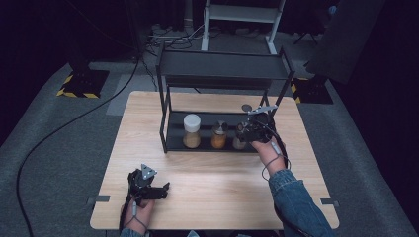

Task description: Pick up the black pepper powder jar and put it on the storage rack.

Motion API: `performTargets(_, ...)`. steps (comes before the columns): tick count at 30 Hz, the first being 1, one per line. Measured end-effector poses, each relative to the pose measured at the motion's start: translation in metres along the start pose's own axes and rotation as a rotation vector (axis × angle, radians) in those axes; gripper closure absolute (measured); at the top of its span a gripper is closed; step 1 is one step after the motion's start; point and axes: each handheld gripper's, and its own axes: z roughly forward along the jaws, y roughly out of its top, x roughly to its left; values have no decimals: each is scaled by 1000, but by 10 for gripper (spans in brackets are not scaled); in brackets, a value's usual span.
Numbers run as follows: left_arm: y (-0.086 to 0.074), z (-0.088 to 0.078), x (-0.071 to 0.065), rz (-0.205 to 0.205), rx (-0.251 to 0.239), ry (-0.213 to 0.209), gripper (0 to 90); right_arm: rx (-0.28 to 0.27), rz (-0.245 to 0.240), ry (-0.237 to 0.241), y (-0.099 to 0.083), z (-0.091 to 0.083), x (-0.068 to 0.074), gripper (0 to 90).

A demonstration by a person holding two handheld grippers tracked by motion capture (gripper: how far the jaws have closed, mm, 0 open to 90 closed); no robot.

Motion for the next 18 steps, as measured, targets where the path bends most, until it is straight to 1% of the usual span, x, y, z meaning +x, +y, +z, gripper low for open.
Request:
performTargets(4, 0, 0, 0, -1, 0, 1, 27, -20, -2, 10, -4, -16, 3, 53)
performTargets(7, 0, 0, 0, -2, 0, 1, 27, -32, -10, 7, -6, -28, 6, 53)
performTargets(12, 0, 0, 0, -1, 0, 2, 27, -79, -22, 17, -19, -50, 9, 50)
performTargets(18, 0, 0, 0, -1, 0, 1, 27, -108, -42, 22, -34, -73, 12, 48)
